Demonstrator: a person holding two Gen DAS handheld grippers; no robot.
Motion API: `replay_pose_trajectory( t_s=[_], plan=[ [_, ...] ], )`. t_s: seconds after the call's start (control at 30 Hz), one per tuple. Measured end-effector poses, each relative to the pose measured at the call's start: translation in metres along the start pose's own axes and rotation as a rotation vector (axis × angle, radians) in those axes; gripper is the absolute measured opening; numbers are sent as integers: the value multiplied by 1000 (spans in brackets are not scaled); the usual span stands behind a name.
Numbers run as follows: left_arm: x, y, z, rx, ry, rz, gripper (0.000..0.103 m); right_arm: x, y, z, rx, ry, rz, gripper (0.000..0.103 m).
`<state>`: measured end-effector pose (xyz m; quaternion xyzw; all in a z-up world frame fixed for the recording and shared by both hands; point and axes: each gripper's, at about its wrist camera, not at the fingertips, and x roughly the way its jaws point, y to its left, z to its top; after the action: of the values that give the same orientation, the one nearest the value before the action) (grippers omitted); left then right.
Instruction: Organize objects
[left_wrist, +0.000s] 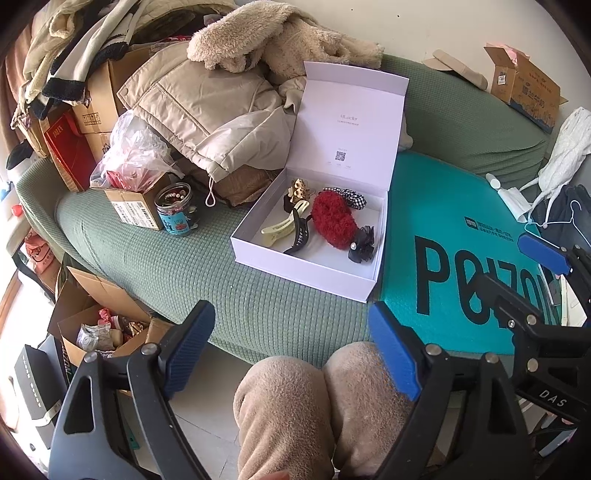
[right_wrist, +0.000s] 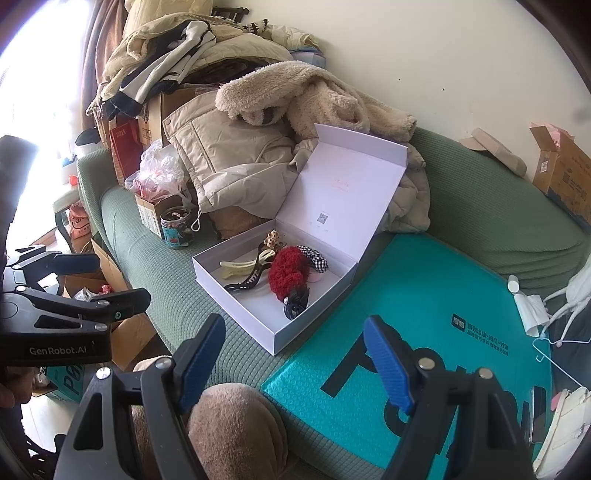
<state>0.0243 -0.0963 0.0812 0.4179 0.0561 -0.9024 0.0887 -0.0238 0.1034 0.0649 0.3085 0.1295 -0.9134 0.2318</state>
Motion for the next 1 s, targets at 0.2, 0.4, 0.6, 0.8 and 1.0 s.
replay_pose_trajectory(
  t_s=[0.2,0.4,0.6,0.8,1.0],
  plan=[
    [0,2,-1,2,-1,3,91,2,1,0,-7,4,3,78],
    [-3,4,-2,3,-10,8,97,3,3,-1,-14,6,6,78],
    [-5,4,-2,6,-10,9,98,3,3,-1,-17,8,5,78],
    [-5,5,-2,4,-12,8,98,3,4,-2,-19,10,5,78],
    [-6,5,-4,8,-7,11,99,4,4,-2,-19,12,6,78]
  ],
)
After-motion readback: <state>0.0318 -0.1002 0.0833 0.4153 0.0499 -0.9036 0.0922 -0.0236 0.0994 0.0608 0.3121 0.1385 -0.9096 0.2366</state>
